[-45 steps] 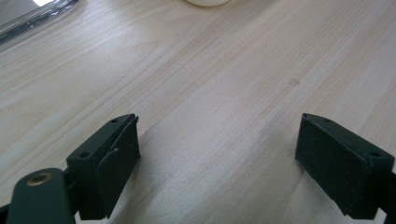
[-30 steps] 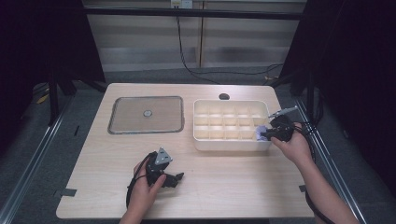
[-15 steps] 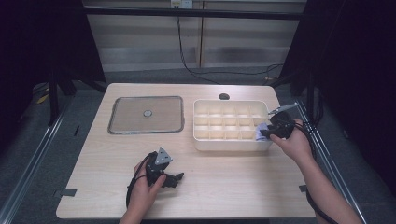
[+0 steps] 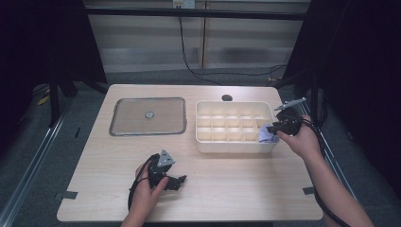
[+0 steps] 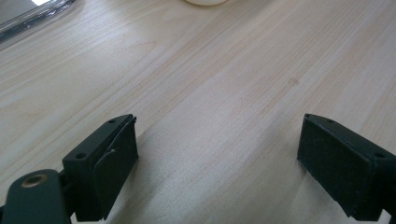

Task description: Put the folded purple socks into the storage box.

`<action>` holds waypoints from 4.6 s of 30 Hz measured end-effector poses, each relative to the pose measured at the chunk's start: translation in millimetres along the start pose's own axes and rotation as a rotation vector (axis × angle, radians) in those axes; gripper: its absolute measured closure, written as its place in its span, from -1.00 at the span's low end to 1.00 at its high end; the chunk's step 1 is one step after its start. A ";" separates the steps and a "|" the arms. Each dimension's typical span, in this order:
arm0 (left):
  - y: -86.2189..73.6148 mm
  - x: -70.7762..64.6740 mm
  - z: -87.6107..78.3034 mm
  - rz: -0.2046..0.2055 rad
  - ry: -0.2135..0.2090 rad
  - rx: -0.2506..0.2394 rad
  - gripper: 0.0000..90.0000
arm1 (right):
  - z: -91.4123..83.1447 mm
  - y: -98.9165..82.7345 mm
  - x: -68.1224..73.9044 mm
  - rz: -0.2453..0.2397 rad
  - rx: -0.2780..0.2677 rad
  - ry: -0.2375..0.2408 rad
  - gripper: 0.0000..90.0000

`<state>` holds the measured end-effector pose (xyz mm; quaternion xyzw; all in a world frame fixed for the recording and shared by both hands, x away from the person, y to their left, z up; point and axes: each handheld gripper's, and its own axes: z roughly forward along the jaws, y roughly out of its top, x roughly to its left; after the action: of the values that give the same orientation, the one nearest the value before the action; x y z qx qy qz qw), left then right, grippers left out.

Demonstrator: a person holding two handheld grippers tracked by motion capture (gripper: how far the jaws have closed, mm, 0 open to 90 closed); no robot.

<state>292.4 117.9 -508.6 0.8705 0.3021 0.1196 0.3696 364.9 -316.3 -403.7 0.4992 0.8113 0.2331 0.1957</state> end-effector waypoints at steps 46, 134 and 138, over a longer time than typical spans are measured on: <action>0.0 -0.1 0.1 -0.001 -0.001 0.000 -0.75 | 16.4 23.6 4.5 -0.059 0.245 0.096 1.00; 0.0 -0.1 0.1 0.000 -0.003 0.001 -0.76 | 22.7 5.3 -1.5 -0.010 0.193 0.122 0.85; 0.0 -0.1 0.1 0.001 -0.002 0.001 -0.76 | 17.9 6.4 -2.4 -0.009 0.168 0.113 0.71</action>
<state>292.4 117.8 -508.7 0.8710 0.3014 0.1185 0.3695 380.4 -312.7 -414.4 0.4965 0.8398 0.1910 0.1082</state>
